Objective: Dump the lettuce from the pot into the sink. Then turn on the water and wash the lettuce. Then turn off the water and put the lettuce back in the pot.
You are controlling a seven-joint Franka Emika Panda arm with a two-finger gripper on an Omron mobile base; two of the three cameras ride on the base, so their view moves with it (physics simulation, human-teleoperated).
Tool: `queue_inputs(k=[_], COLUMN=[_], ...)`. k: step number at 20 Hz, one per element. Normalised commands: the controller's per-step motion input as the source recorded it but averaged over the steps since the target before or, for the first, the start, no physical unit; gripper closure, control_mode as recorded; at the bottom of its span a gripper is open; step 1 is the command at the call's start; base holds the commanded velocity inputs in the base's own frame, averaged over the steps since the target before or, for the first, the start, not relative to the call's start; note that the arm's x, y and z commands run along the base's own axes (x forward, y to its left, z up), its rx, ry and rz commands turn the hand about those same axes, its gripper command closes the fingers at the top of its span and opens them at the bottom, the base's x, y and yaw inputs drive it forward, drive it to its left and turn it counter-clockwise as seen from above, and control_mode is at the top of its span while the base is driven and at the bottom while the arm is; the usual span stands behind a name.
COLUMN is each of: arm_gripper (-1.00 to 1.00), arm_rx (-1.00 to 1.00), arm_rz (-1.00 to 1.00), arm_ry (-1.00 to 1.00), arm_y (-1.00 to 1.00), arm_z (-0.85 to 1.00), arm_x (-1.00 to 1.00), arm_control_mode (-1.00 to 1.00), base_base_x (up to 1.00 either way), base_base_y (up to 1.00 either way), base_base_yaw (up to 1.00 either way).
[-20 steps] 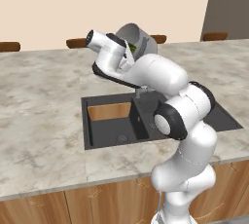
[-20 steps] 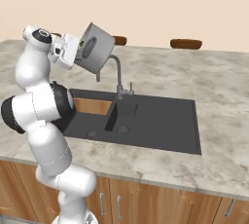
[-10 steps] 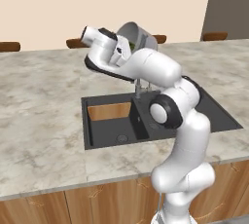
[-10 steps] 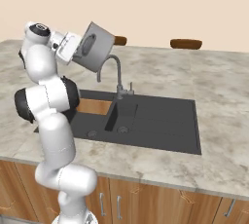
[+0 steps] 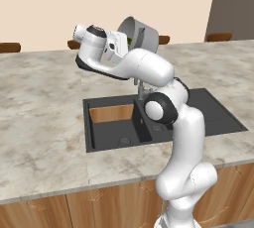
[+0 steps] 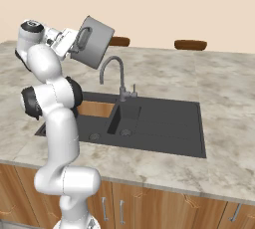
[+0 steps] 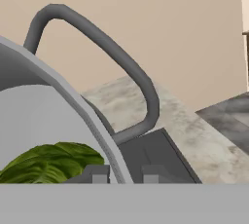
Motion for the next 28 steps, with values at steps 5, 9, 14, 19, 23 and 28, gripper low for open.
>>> queue_inputs(k=[5, 9, 14, 19, 23, 28], arm_gripper=[1.0, 1.0, 1.0, 1.0, 1.0, 1.0], arm_rx=[-0.15, -0.19, -0.2, -0.23, -0.27, -0.25], arm_rz=[0.0, 0.0, 0.0, 0.0, 0.0, 0.0], arm_ry=[0.0, -0.08, -0.12, -0.03, -0.05, 0.0], arm_y=[0.01, 0.0, 0.0, 0.0, 0.0, 0.0], arm_z=[0.0, 0.1, 0.08, 0.0, -0.02, -0.26], arm_x=[-0.04, -0.35, -0.49, -0.39, -0.26, 0.02], arm_control_mode=[-1.0, -1.0, -1.0, -1.0, -1.0, -1.0], base_base_x=[0.0, 0.0, 0.0, 0.0, 0.0, 0.0], base_base_y=[0.0, 0.0, 0.0, 0.0, 0.0, 0.0], base_base_yaw=[0.0, 0.0, 0.0, 0.0, 0.0, 0.0])
